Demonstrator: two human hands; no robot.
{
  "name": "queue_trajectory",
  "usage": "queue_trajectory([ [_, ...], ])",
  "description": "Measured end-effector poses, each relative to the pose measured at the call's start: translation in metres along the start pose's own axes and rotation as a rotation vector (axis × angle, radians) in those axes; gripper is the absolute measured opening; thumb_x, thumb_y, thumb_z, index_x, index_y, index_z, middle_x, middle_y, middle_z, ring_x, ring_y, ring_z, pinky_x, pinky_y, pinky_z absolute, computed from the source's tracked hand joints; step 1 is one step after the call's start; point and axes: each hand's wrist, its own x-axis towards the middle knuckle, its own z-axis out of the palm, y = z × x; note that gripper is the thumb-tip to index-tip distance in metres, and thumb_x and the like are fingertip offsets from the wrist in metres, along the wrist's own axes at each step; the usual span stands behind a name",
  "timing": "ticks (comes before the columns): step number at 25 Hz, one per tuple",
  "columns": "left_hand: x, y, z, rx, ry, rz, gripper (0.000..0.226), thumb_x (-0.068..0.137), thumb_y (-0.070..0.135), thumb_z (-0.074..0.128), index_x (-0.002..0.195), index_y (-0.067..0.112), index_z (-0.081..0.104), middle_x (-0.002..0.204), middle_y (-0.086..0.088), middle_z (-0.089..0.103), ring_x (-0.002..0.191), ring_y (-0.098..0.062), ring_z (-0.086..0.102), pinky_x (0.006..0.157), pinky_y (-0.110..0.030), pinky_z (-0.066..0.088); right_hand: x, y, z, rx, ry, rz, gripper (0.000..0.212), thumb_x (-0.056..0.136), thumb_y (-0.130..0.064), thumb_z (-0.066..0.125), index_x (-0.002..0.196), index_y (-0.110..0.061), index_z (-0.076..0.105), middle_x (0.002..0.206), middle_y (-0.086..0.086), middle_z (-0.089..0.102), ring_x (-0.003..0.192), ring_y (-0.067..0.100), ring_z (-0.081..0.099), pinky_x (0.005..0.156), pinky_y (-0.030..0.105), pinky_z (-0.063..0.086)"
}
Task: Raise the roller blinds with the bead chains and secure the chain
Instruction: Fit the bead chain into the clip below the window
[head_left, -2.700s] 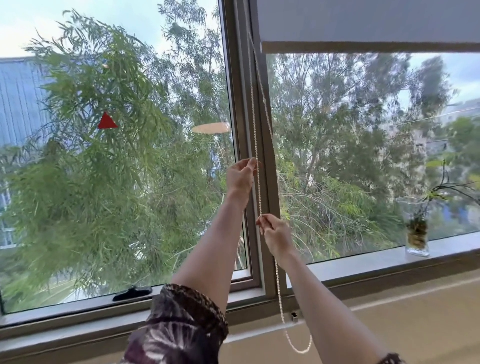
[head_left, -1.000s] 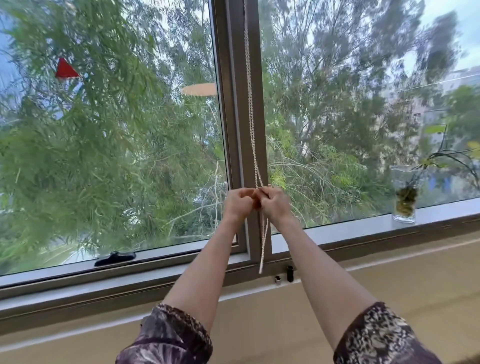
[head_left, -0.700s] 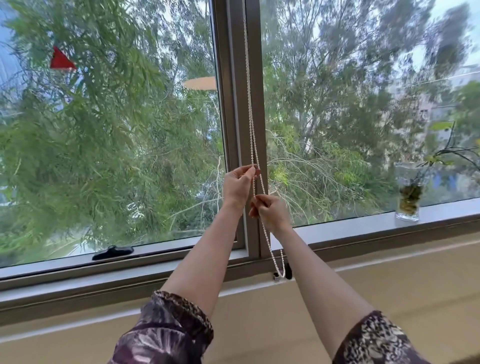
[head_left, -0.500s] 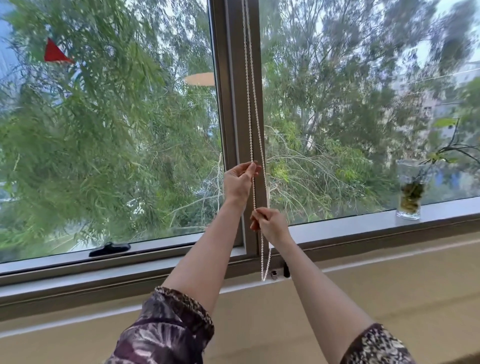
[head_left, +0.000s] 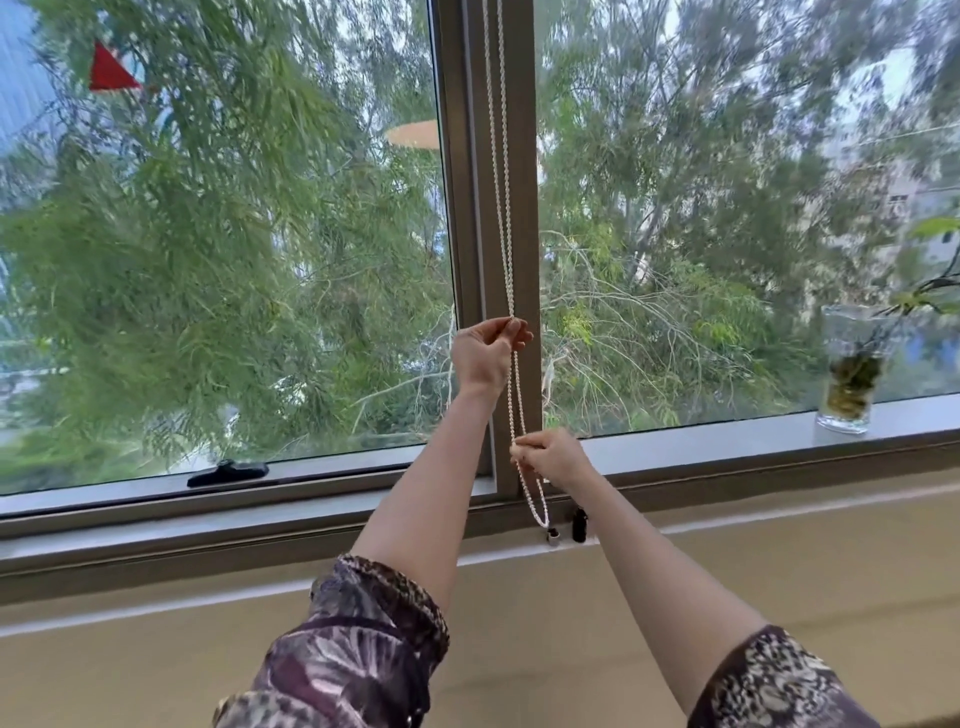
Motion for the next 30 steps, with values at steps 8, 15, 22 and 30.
queue_trajectory([
  [8, -0.007, -0.06, -0.026, 0.195, 0.035, -0.037, 0.014, 0.088, 0.005, 0.066, 0.099, 0.002, 0.074, 0.095, -0.013, 0.076, 0.084, -0.02, 0.072, 0.081, -0.025, 0.059, 0.027, -0.046, -0.031, 0.434, 0.22, -0.076, 0.024, 0.092, -0.018, 0.056, 0.11, -0.007, 0.068, 0.097, 0.012, 0.073, 0.092, 0.025, 0.067, 0.088, 0.039, 0.055],
  [15, -0.011, -0.101, -0.028, 0.202, -0.009, -0.099, 0.014, 0.085, -0.003, 0.065, 0.096, -0.002, 0.074, 0.076, -0.002, 0.074, 0.062, -0.003, 0.065, 0.064, -0.013, 0.055, 0.041, -0.074, -0.016, 0.435, 0.302, -0.192, 0.009, 0.088, -0.021, 0.064, 0.084, -0.023, 0.071, 0.085, 0.008, 0.076, 0.085, 0.03, 0.072, 0.082, 0.046, 0.057],
  [22, 0.01, -0.118, -0.038, 0.26, -0.145, -0.021, 0.014, 0.088, 0.003, 0.065, 0.098, 0.002, 0.075, 0.082, -0.003, 0.074, 0.067, 0.0, 0.067, 0.07, -0.018, 0.055, 0.053, -0.064, -0.005, 0.383, 0.395, -0.218, 0.016, 0.091, -0.021, 0.061, 0.089, -0.011, 0.072, 0.079, 0.01, 0.075, 0.076, 0.03, 0.071, 0.078, 0.051, 0.056],
  [30, -0.01, -0.174, -0.058, 0.355, -0.27, -0.097, 0.013, 0.089, 0.01, 0.066, 0.094, 0.009, 0.077, 0.089, -0.006, 0.078, 0.081, -0.018, 0.071, 0.079, -0.034, 0.055, 0.051, -0.005, 0.027, 0.251, 0.38, -0.139, 0.012, 0.089, -0.013, 0.062, 0.093, -0.01, 0.072, 0.083, 0.01, 0.074, 0.081, 0.031, 0.07, 0.079, 0.054, 0.055],
])
